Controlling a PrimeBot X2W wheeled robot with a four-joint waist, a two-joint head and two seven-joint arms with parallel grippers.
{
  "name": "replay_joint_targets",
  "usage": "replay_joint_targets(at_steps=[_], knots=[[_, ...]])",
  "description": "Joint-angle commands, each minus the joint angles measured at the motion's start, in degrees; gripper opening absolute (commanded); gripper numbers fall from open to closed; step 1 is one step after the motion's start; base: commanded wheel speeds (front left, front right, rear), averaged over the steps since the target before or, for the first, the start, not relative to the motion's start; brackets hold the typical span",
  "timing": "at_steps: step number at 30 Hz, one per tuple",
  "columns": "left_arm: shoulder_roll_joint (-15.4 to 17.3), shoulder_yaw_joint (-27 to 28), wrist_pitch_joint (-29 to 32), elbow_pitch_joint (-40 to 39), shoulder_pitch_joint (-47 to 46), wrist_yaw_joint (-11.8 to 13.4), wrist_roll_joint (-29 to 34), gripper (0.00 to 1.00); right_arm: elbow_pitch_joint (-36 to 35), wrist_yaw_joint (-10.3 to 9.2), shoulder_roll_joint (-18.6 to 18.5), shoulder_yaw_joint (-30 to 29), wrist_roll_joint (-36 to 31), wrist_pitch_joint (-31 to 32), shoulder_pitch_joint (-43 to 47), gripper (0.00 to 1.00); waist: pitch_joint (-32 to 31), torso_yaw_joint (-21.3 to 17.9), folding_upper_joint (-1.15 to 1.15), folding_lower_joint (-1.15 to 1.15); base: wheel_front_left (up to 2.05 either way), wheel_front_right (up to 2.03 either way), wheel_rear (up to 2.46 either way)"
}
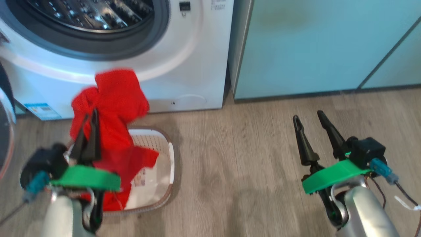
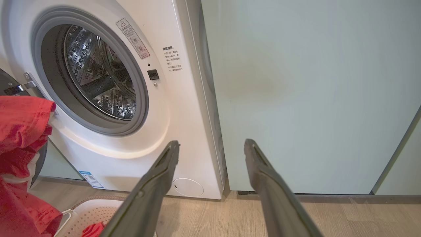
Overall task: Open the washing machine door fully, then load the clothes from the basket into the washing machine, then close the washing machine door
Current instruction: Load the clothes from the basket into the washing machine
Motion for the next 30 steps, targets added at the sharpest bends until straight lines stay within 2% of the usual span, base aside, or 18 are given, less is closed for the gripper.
replay_joint_targets(at_steps=[1, 8, 14, 23, 30], knots=[[0.3, 1.9, -0.7, -2.1, -4.2, -0.3, 0.7, 0.00, -2.2, 0.00, 0.2, 0.9, -0.2, -0.5, -2.8, 1.00, 2.1, -0.3, 0.00, 0.00, 0.00, 0.00, 0.00], [0.4, 5.7, -0.7, -1.5, -14.4, -1.2, -0.6, 0.00, -3.4, 0.00, 0.2, 0.4, -0.2, -0.5, -5.1, 1.00, 8.9, -1.1, 0.00, 0.00, 0.00, 0.00, 0.00], [2.8, 7.8, -0.7, 0.7, -25.6, -1.5, 0.2, 0.00, -4.4, 0.00, 0.2, 0.6, 0.4, -0.5, -7.4, 1.00, 15.1, -2.7, 0.00, 0.00, 0.00, 0.00, 0.00], [8.6, 9.2, -0.7, 10.4, -42.6, -1.5, -0.5, 0.00, -5.8, 0.00, 0.2, 1.2, 1.9, -0.5, -10.1, 1.00, 24.5, -5.3, 0.00, 0.00, 0.00, 0.00, 0.00], [13.8, 7.0, -0.7, 17.7, -54.5, -1.5, -0.3, 0.00, -7.1, 0.00, 0.2, 2.4, 3.5, -0.5, -12.4, 1.00, 31.5, -6.9, 0.00, 0.00, 0.00, 0.00, 0.00]])
